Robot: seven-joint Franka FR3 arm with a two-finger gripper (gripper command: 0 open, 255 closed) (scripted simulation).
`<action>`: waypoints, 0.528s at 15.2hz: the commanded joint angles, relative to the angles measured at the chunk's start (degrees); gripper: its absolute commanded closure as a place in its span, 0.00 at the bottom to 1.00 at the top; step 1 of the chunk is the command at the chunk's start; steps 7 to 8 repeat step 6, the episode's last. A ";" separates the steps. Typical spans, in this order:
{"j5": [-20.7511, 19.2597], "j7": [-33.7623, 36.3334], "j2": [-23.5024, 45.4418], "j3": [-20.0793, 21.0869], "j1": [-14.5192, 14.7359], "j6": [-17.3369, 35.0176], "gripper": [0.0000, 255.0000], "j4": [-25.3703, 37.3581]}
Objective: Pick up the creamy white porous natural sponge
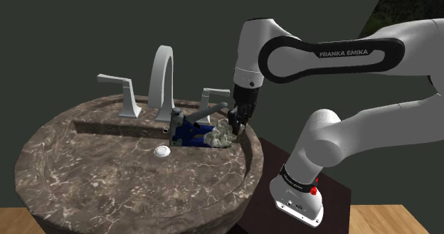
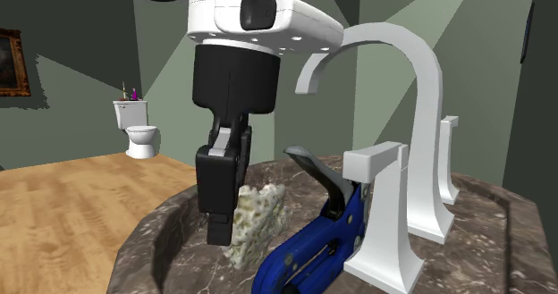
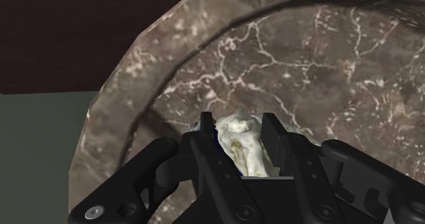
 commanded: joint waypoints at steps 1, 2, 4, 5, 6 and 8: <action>-0.31 0.19 -0.40 -0.32 -0.08 -1.76 1.00 1.37; -0.48 0.26 -0.51 -0.48 -0.14 -2.57 1.00 2.07; -0.81 0.38 -0.68 -0.81 -0.26 -4.17 1.00 3.51; -0.84 0.39 -0.70 -0.84 -0.27 -4.29 1.00 3.61; -0.83 0.39 -0.69 -0.84 -0.27 -4.29 1.00 3.62; -0.83 0.39 -0.69 -0.84 -0.27 -4.29 1.00 3.62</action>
